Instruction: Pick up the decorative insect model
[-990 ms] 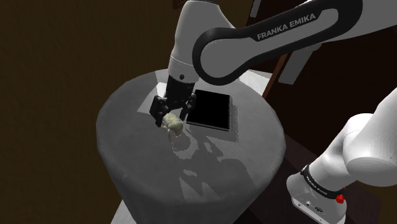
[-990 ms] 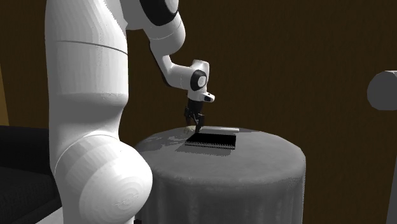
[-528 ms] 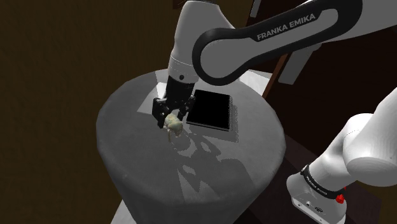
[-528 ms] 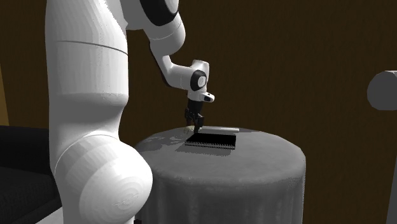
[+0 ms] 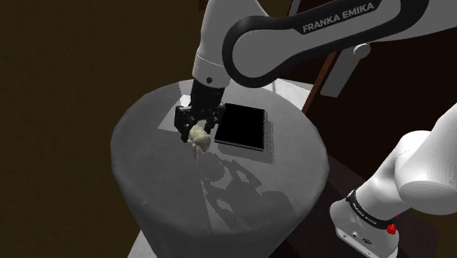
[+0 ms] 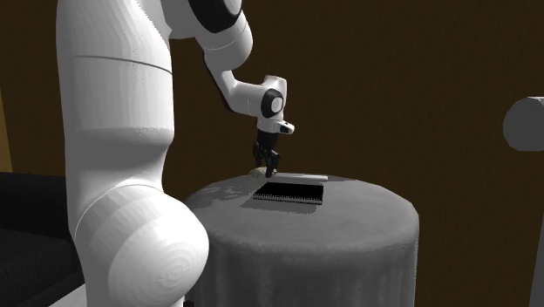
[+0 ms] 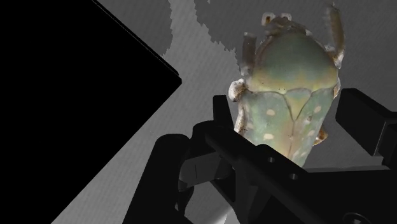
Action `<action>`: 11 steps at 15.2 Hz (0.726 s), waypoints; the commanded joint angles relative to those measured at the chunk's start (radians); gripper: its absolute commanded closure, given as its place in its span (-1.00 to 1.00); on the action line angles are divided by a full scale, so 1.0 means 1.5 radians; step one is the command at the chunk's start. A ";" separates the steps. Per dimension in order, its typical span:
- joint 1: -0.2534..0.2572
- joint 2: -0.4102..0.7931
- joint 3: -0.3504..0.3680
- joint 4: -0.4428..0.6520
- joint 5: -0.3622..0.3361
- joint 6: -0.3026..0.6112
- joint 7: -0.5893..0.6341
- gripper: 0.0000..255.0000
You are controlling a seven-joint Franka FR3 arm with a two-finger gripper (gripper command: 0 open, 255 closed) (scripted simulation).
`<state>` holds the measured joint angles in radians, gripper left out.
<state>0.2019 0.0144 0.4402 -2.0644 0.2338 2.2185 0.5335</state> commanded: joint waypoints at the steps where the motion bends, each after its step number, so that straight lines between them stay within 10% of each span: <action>1: -0.001 -0.009 -0.001 0.008 0.002 -0.017 0.001 1.00; 11: -0.004 -0.032 -0.004 0.067 0.003 -0.097 0.011 1.00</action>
<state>0.1956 -0.0321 0.4338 -1.9679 0.2377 2.0792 0.5489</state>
